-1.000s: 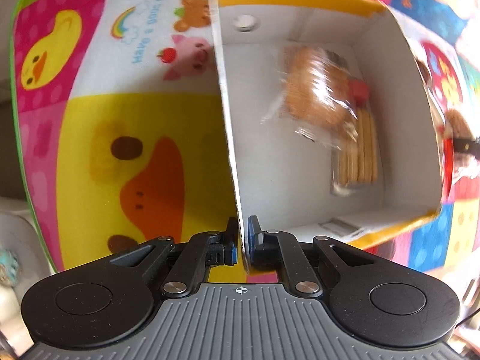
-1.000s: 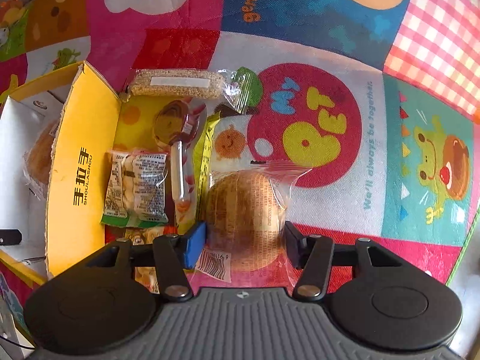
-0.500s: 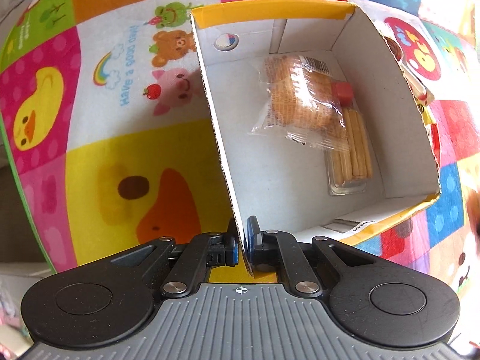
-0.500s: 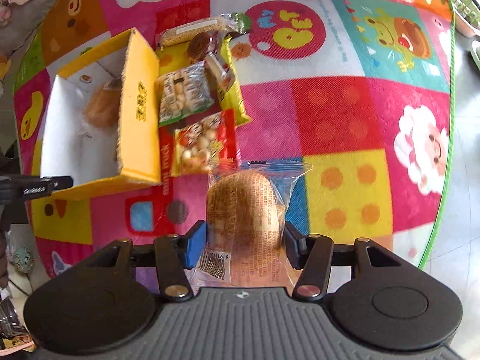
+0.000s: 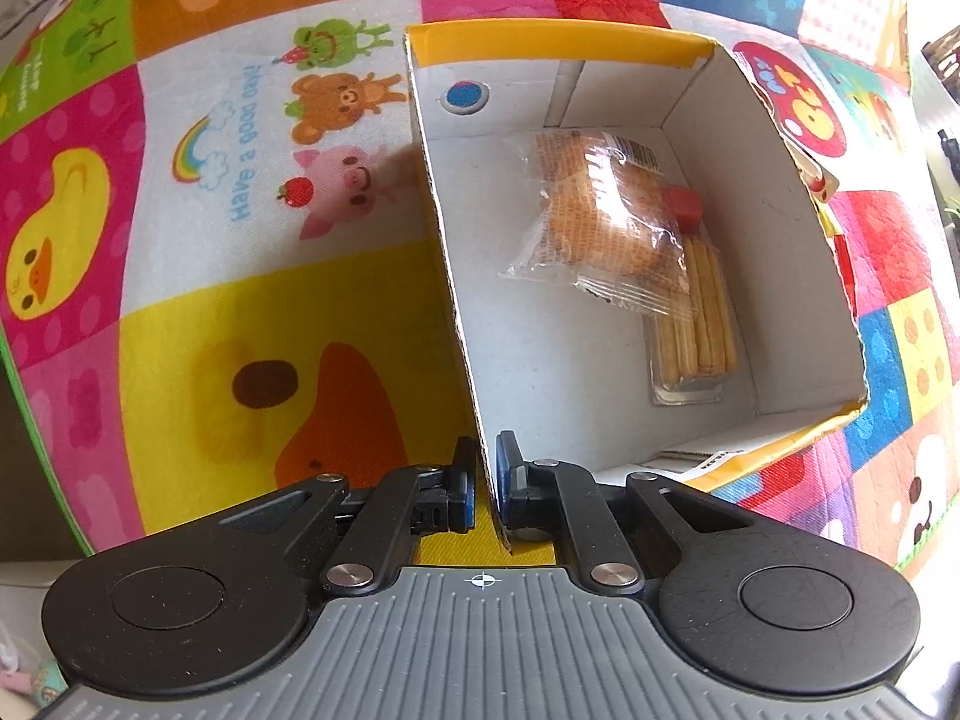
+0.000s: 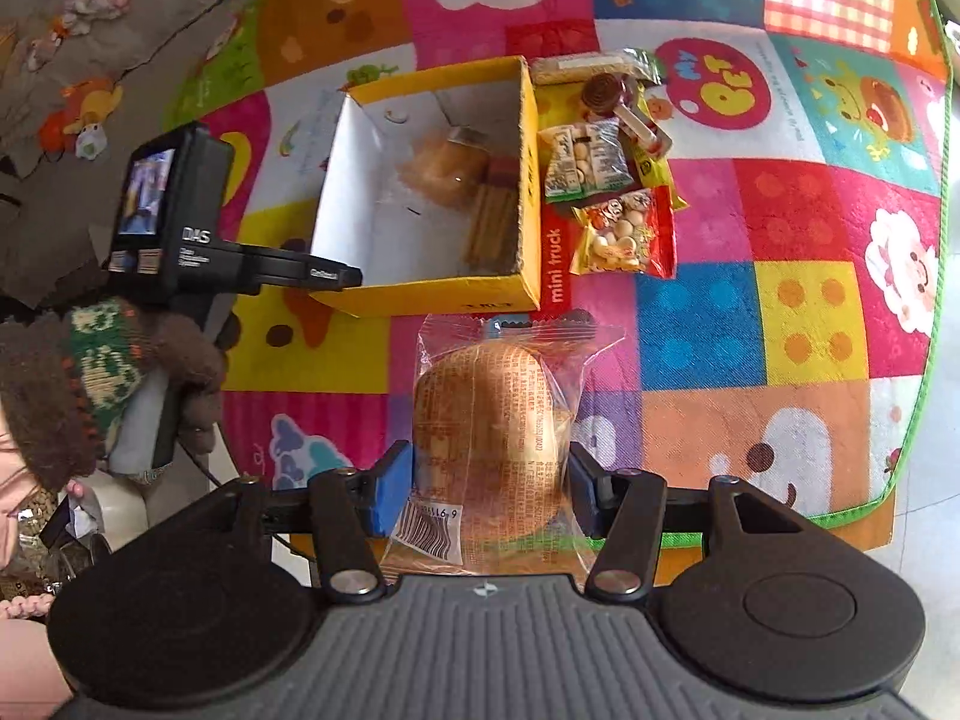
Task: Organize objects
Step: 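Place the second bread bun into the yellow box and release it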
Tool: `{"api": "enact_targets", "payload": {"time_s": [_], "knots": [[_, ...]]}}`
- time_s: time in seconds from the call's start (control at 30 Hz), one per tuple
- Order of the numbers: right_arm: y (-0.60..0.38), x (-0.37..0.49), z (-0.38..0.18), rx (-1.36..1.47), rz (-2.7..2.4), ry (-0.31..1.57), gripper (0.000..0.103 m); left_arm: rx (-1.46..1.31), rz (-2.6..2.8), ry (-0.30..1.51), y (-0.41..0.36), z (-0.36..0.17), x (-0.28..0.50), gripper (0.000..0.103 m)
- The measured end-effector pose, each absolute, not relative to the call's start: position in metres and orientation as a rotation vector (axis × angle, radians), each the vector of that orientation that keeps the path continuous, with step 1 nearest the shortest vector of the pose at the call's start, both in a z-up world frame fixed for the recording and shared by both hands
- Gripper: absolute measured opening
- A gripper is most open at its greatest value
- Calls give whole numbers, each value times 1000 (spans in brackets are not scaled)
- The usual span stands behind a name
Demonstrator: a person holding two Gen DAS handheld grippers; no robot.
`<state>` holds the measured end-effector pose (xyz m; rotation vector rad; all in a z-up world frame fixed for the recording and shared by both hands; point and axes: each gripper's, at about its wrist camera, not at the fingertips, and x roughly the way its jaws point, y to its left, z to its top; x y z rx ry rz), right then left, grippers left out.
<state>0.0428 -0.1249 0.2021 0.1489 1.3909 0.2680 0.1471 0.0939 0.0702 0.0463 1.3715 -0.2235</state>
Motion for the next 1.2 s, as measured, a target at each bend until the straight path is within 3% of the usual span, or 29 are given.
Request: {"api": "enact_targets", "payload": {"time_s": [0.47, 1.2], "knots": [[-94, 89, 258, 84, 299, 1280, 53, -59, -192, 1399, 112, 66, 147, 9], [-33, 169, 224, 37, 409, 1259, 55, -125, -166, 1434, 124, 64, 148, 9]]}}
